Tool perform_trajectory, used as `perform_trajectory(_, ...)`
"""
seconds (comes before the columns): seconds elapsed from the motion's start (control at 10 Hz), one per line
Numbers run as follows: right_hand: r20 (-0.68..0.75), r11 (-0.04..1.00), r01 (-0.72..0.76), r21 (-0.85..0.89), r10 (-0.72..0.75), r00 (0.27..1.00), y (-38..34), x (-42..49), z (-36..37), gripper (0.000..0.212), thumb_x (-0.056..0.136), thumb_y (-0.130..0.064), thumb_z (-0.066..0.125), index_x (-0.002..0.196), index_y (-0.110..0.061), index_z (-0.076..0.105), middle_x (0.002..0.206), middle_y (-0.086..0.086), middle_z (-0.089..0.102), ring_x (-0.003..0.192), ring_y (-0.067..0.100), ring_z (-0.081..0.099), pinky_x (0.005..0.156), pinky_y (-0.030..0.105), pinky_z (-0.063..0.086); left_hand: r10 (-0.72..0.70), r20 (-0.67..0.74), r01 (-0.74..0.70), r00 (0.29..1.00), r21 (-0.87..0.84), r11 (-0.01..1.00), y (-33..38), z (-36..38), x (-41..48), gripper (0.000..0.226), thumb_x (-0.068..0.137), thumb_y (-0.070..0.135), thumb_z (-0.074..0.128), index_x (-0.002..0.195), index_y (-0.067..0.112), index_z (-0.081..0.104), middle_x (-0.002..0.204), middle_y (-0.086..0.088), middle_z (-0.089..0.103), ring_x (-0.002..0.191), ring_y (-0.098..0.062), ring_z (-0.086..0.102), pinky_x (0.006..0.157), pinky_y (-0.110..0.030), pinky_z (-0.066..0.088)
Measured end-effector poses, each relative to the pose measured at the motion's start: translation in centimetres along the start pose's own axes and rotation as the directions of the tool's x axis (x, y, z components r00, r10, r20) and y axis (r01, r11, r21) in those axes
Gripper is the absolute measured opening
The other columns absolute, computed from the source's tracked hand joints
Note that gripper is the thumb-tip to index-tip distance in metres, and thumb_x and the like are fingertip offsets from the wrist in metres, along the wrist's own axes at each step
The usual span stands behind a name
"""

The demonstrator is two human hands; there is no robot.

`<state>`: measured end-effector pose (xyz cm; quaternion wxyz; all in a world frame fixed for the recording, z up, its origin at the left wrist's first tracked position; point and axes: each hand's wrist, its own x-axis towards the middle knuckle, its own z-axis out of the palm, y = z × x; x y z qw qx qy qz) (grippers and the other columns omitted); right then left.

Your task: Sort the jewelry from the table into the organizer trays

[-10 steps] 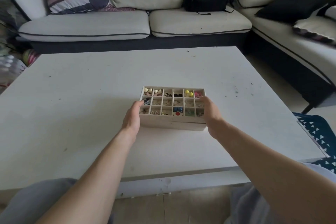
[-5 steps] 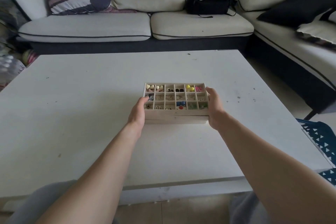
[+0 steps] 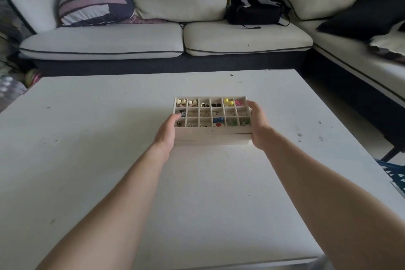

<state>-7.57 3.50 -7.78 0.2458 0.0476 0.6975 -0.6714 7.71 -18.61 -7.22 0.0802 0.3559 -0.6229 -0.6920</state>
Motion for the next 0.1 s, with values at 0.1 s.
perform_trajectory(0.1,-0.013,0.994,0.012,-0.109,-0.014,1.0,-1.41,-2.84,0.49,0.085,0.065,-0.074,0.046,0.133,-0.025,0.06,0.137,0.009,0.06,0.127,0.033,0.053,0.11,0.053,0.038,0.063,-0.002,-0.062,0.998,0.152,0.986,1.27,-0.05,-1.28,0.065,0.063,0.073,0.052,0.11,0.03,0.068,0.133,-0.005,0.065,0.125,-0.024,0.057,0.113,-0.042,0.039)
